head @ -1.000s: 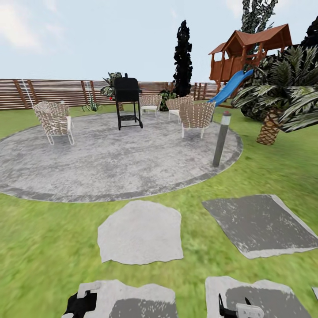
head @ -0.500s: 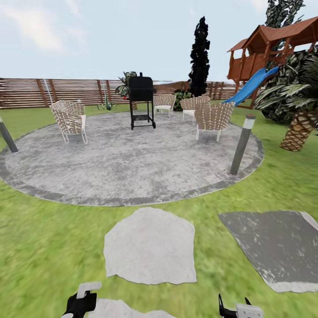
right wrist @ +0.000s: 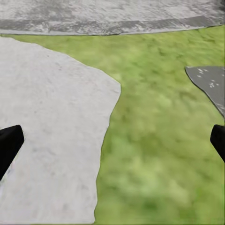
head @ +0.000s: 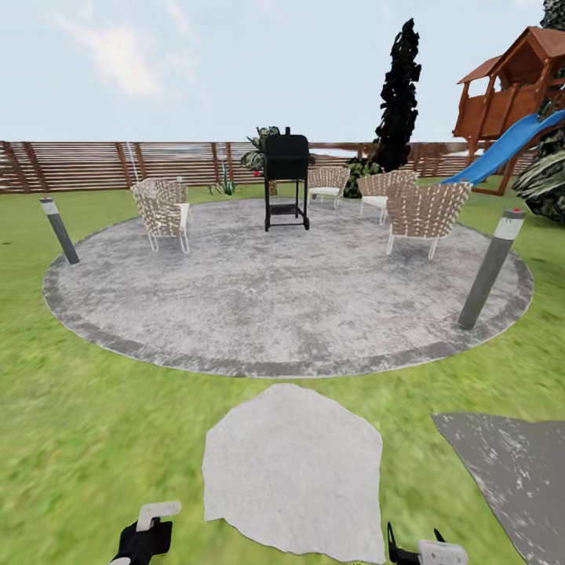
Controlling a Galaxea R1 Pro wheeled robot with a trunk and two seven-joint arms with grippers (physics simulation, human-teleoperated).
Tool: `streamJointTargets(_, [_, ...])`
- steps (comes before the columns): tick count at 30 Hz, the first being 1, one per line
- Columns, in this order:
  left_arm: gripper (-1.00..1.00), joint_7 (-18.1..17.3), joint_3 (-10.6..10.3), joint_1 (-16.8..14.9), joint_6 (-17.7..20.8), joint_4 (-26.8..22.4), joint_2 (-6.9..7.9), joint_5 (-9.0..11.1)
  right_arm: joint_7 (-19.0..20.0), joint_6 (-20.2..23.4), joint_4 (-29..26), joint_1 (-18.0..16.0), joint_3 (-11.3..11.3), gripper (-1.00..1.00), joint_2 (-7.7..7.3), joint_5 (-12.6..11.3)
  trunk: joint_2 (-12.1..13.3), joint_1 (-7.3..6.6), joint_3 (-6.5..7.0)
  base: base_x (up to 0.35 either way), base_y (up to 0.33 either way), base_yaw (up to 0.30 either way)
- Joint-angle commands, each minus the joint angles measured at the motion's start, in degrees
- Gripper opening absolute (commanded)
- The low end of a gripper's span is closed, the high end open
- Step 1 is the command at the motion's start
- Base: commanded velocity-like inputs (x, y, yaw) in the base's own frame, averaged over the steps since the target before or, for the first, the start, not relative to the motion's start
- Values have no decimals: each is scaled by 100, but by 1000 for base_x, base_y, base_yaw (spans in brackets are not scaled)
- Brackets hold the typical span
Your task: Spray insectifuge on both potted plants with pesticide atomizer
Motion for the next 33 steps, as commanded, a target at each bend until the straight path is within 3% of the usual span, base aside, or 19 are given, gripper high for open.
streamJointTargets(1, [-100,19,24,-6,-24,7,-3,-61,-26,-13,2,-2,3,100,-1,19,-2,2,-8,339,0,200])
streamJointTargets(33, [-100,19,27,-6,-24,4,4,-59,-36,-24,2,-2,5,100,-10,11,-2,2,-11,339,0,8])
